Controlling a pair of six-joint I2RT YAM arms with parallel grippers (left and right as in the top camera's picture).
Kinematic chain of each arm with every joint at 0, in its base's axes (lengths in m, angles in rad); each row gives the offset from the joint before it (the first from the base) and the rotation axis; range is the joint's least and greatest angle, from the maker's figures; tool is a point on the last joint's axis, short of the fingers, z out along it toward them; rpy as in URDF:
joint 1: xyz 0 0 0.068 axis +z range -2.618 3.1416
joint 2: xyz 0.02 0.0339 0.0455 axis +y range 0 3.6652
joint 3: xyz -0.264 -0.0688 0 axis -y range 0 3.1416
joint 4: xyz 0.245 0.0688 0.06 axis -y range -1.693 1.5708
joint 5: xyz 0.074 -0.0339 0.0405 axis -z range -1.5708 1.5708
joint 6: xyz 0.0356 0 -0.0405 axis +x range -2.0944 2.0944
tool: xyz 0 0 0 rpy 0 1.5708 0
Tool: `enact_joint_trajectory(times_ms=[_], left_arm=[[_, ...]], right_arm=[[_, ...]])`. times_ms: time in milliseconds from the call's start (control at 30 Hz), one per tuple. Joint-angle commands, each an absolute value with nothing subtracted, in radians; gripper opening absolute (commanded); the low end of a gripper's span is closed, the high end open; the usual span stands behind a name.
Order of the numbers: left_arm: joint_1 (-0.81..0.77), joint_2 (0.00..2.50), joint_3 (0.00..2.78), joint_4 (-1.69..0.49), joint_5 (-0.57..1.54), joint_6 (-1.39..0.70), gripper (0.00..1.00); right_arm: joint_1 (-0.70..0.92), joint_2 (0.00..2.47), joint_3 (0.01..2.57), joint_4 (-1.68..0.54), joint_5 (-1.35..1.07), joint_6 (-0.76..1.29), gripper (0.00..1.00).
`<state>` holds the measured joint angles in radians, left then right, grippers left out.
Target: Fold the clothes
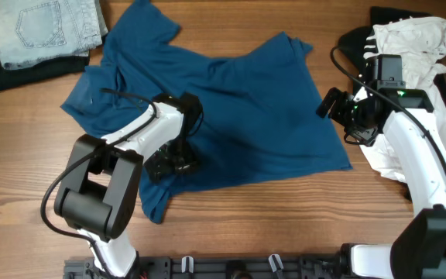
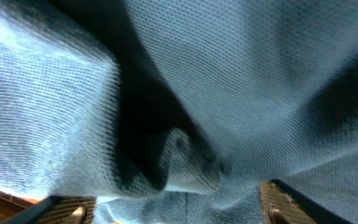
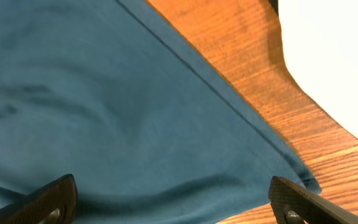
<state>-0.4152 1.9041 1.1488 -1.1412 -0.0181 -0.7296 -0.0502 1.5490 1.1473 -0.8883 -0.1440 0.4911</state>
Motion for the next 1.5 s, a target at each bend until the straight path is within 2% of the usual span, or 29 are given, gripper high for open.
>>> enact_joint_trajectory(times_ms=[0, 333, 433, 633, 833, 967, 1233, 1333, 1467], left_arm=[[-0.398, 1.913, 1.143, -1.155, -0.078, -0.749, 0.72], [-0.386, 1.913, 1.143, -1.150, -0.082, -0.745, 0.70], [-0.376, 1.913, 1.143, -1.149, -0.092, -0.741, 0.63], [-0.344, 1.913, 1.143, -1.159, -0.099, -0.740, 0.37], [-0.334, 1.913, 1.143, -1.163, -0.099, -0.737, 0.37], [-0.334, 1.913, 1.143, -1.163, -0.099, -0.737, 0.13], [-0.334, 1.913, 1.143, -1.164, -0.099, -0.737, 0.13], [-0.334, 1.913, 1.143, -1.166, -0.099, -0.738, 0.13], [-0.334, 1.913, 1.143, -1.159, -0.099, -0.737, 0.13]], right_arm=[[-0.046, 1.581, 1.165, -0.899, -0.122, 0.470, 1.00], [-0.046, 1.601, 1.129, -0.897, -0.107, 0.471, 1.00], [-0.046, 1.601, 1.097, -0.882, -0.094, 0.471, 0.99], [-0.046, 1.602, 1.013, -0.832, -0.092, 0.480, 0.99], [-0.046, 1.639, 0.938, -0.803, -0.104, 0.533, 1.00], [-0.046, 1.663, 0.937, -0.821, -0.097, 0.562, 1.00], [-0.083, 1.762, 0.936, -0.824, -0.031, 0.630, 1.00], [-0.126, 1.794, 0.936, -0.809, -0.029, 0.636, 0.91], [-0.201, 1.790, 0.936, -0.789, -0.090, 0.628, 0.91]])
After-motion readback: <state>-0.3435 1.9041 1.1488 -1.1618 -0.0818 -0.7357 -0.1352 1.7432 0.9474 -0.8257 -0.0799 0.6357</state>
